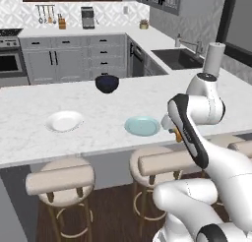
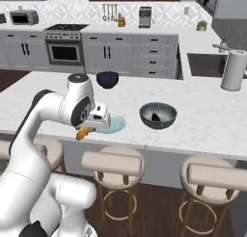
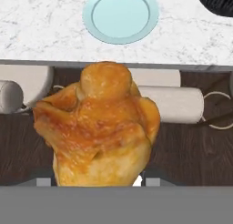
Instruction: Pick the chicken drumstick and eggplant from their plates and place them in the bowl. Then put the bowl in the fridge.
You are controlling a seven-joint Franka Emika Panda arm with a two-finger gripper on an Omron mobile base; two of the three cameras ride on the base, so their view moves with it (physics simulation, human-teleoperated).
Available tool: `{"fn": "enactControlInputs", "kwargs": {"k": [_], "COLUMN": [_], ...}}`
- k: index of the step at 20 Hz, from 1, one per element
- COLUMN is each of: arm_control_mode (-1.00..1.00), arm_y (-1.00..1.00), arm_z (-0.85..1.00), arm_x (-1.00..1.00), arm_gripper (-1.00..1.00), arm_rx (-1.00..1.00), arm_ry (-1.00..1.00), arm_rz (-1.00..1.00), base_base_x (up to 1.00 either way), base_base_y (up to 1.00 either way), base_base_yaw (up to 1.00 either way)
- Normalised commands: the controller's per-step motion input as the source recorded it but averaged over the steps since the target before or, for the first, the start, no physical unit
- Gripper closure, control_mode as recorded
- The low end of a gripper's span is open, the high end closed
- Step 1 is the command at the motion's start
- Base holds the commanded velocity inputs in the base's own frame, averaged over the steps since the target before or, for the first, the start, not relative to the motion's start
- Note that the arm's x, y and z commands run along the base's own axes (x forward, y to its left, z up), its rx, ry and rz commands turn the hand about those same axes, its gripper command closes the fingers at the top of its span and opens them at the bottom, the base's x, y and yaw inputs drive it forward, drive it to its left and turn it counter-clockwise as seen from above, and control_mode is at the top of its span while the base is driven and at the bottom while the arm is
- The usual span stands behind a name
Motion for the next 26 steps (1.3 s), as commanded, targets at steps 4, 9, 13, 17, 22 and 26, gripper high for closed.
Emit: {"fn": "enactControlInputs", "kwargs": {"k": [4,9,13,17,22,26], "arm_control_mode": [1.0,1.0,1.0,1.0,1.0,-1.0], "arm_y": [0.0,0.0,0.0,0.0,0.0,-0.02], "arm_z": [0.0,0.0,0.0,0.0,0.0,0.0], "arm_x": [0.0,0.0,0.0,0.0,0.0,0.5], "arm_gripper": [1.0,1.0,1.0,1.0,1.0,1.0], "arm_rx": [0.0,0.0,0.0,0.0,0.0,0.0], "arm_ry": [0.0,0.0,0.0,0.0,0.0,0.02], "arm_rz": [0.0,0.0,0.0,0.0,0.0,0.05], "base_base_x": [0.18,0.88,0.8,-0.05,0.07,0.37], "base_base_y": [-0.97,-0.17,-0.34,-0.81,-0.71,-0.03], "base_base_yaw": [0.0,0.03,0.14,0.32,0.3,0.09]}}
